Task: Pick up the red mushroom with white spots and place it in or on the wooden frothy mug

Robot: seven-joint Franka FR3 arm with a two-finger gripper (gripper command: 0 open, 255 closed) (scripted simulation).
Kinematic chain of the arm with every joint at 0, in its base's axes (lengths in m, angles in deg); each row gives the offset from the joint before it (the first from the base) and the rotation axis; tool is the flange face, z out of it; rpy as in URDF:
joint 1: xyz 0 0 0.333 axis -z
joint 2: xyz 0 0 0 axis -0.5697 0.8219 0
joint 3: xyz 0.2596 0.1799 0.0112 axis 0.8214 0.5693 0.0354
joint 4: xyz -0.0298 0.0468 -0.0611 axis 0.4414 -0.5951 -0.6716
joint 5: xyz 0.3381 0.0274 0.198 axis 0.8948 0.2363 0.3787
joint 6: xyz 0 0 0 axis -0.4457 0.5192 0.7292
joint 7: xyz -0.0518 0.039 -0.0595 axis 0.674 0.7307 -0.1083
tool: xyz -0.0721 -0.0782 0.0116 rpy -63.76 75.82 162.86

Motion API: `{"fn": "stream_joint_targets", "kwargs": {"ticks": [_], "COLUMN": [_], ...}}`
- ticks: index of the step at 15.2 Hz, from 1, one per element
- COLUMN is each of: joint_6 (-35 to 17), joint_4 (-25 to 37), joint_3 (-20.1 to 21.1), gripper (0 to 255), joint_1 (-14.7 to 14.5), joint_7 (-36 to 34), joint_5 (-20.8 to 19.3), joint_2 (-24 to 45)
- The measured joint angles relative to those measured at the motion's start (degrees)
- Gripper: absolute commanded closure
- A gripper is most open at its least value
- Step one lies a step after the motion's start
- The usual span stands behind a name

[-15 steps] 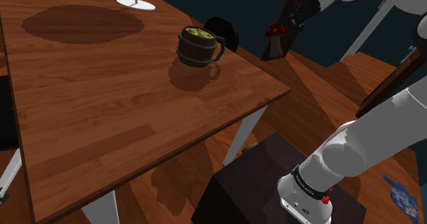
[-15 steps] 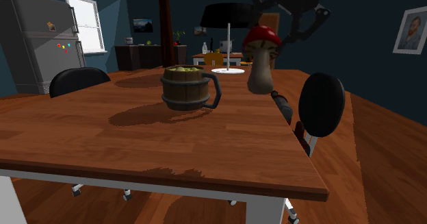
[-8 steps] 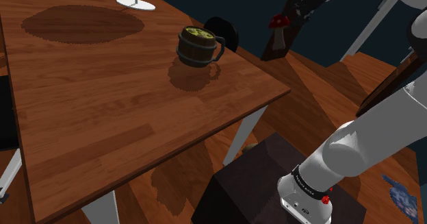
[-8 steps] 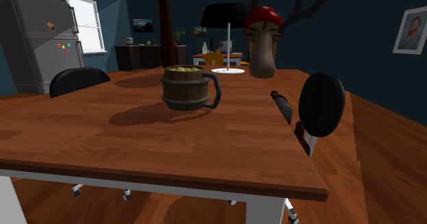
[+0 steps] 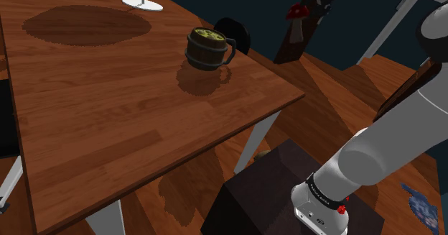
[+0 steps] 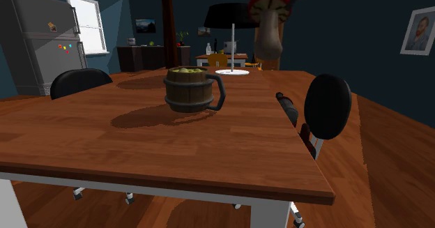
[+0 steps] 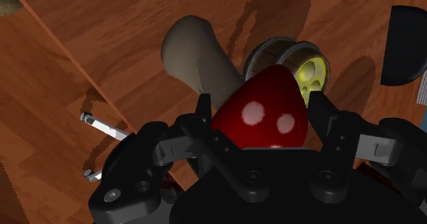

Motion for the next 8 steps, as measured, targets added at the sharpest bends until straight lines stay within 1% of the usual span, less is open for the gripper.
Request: {"fn": "stream_joint_targets", "kwargs": {"ticks": [2, 6, 8], "joint_6": [0.7, -1.5, -1.8], "joint_4": [1.9, 3.3, 5.9], "joint_3": [0.1, 2.5, 3.5], "gripper": [255, 255, 255], "joint_1": [-0.2, -2.3, -3.2], "joint_7": [-0.9, -4.9, -7.2], "joint_5": [0.7, 1.6, 2.7], "joint_2": [0.9, 2.1, 4.0]}}
